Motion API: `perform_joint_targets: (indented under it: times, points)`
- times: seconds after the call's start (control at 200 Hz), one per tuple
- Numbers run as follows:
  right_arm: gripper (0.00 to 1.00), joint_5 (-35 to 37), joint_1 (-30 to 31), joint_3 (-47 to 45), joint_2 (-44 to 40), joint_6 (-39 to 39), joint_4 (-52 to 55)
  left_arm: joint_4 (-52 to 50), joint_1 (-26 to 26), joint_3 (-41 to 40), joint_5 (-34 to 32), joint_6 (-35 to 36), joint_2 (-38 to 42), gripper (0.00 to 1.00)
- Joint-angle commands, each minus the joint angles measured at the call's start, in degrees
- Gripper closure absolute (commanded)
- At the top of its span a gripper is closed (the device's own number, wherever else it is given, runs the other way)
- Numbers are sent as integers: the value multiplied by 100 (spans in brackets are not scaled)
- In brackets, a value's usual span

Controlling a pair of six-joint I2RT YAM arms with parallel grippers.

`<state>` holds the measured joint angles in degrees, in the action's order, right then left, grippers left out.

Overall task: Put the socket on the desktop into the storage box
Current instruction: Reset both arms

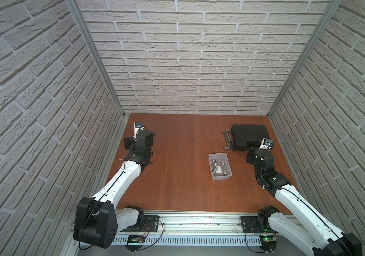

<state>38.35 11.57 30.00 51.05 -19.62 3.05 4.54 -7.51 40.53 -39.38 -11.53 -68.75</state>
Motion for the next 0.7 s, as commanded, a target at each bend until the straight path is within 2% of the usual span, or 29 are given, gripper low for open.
perform_joint_targets:
  times: [0.0, 0.09, 0.165, 0.18, 0.195, 0.21, 0.275, 0.335, 0.375, 0.42, 0.445, 0.46, 0.48, 0.515, 0.535, 0.55, 0.58, 0.6, 0.625, 0.66, 0.695]
  points:
    - [29, 1045, -538, -356, 381, 658, -1693, 1699, 829, -776, 360, -363, -104, 2]
    - [26, 611, -946, -724, 963, 700, -2618, 2176, 1058, -1277, 331, -330, -559, 2]
    - [21, -83, -1149, -1035, 1560, 931, -3683, 3240, 1002, -1873, 533, -78, -791, 2]
    - [16, -307, -1185, -999, 1668, 1001, -3677, 3370, 948, -1931, 404, -86, -787, 1]
    - [4, -532, -1222, -926, 1765, 1060, -3583, 3562, 927, -1992, 384, -62, -792, 1]
    - [1, -734, -1250, -892, 1878, 1088, -3488, 3766, 927, -2041, 496, 17, -808, 2]
    - [0, -1724, -1379, -1114, 2425, 1342, -4605, 4028, 952, -2074, 946, 216, -1003, 1]
    - [0, -2961, -1497, -1076, 2494, 1475, -4647, 4660, 923, -2181, 1070, 407, -1378, 2]
    - [1, -3242, -1501, -1242, 2998, 1560, -5429, 4295, 891, -2089, 1357, 458, -1312, 2]
    - [1, -3576, -1477, -1336, 3583, 1701, -6203, 4576, 918, -2068, 1602, 625, -1486, 1]
    - [1, -3851, -1474, -1285, 3838, 1815, -6551, 4344, 907, -1997, 1772, 680, -1491, 2]
    - [1, -3958, -1467, -1229, 3924, 1835, -6614, 4288, 918, -1961, 2085, 710, -1473, 2]
    - [1, -4055, -1465, -1140, 3859, 1887, -6409, 4452, 949, -1960, 2319, 790, -1574, 2]
    - [1, -4002, -1456, -819, 3550, 1949, -5283, 4606, 954, -1959, 2752, 918, -1819, 2]
    - [1, -3818, -1434, -681, 3521, 1916, -4871, 5009, 937, -1947, 2694, 1001, -2087, 2]
    - [1, -3798, -1423, -676, 3615, 1888, -4985, 5103, 925, -1956, 2613, 1048, -2185, 2]
    - [1, -3716, -1369, -795, 3763, 1913, -5487, 4421, 1004, -1876, 2809, 866, -1926, 2]
    - [1, -3663, -1341, -861, 3769, 1932, -5645, 4631, 1093, -1882, 2916, 823, -1954, 2]
    - [1, -3644, -1333, -822, 3735, 1933, -5514, 5047, 1067, -2009, 2797, 871, -2091, 2]
    - [1, -3613, -1327, -711, 3557, 1942, -5019, 4512, 1043, -1903, 2703, 800, -1950, 1]
    - [1, -3588, -1307, -756, 3587, 1954, -5155, 4895, 1002, -1948, 2598, 867, -2049, 1]
